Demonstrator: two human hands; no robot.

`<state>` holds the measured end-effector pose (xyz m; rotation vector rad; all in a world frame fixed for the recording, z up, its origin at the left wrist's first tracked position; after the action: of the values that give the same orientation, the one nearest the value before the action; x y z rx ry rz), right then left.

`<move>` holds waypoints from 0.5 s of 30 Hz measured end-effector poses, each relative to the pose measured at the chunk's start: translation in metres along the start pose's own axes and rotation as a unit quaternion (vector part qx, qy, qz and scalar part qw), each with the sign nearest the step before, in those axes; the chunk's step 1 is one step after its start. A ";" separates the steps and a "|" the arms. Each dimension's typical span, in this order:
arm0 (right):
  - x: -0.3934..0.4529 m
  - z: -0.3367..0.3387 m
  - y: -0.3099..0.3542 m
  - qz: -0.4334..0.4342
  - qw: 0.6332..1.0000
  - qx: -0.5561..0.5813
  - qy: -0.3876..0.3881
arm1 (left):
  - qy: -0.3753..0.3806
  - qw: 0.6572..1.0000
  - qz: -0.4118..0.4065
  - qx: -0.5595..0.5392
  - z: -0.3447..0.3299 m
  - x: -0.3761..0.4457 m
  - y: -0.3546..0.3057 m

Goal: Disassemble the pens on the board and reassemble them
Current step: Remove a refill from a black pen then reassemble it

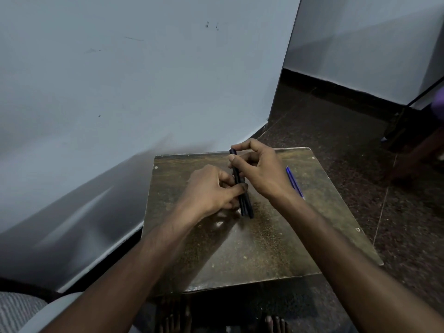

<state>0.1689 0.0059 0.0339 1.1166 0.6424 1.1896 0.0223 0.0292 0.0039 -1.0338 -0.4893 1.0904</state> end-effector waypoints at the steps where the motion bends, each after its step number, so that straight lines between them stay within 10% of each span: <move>1: 0.001 0.001 -0.001 -0.006 1.000 0.017 0.007 | -0.006 1.000 -0.001 -0.004 0.002 0.000 0.002; 15: -0.006 0.001 -0.031 -0.064 0.943 -0.319 0.066 | -0.073 0.993 0.049 0.078 0.010 0.018 0.021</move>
<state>0.1804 0.0005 0.0047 0.4434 0.3739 1.2425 0.0118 0.0516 -0.0124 -0.8506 -0.4667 1.2773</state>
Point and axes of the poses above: each hand's wrist, its own x-axis towards the middle knuckle, its own z-axis out of the back of the hand, y = z × x, the point moved 7 cm from there along x, towards the middle knuckle, and after that the axes turned 2 degrees about -y, right-handed, at the moved point
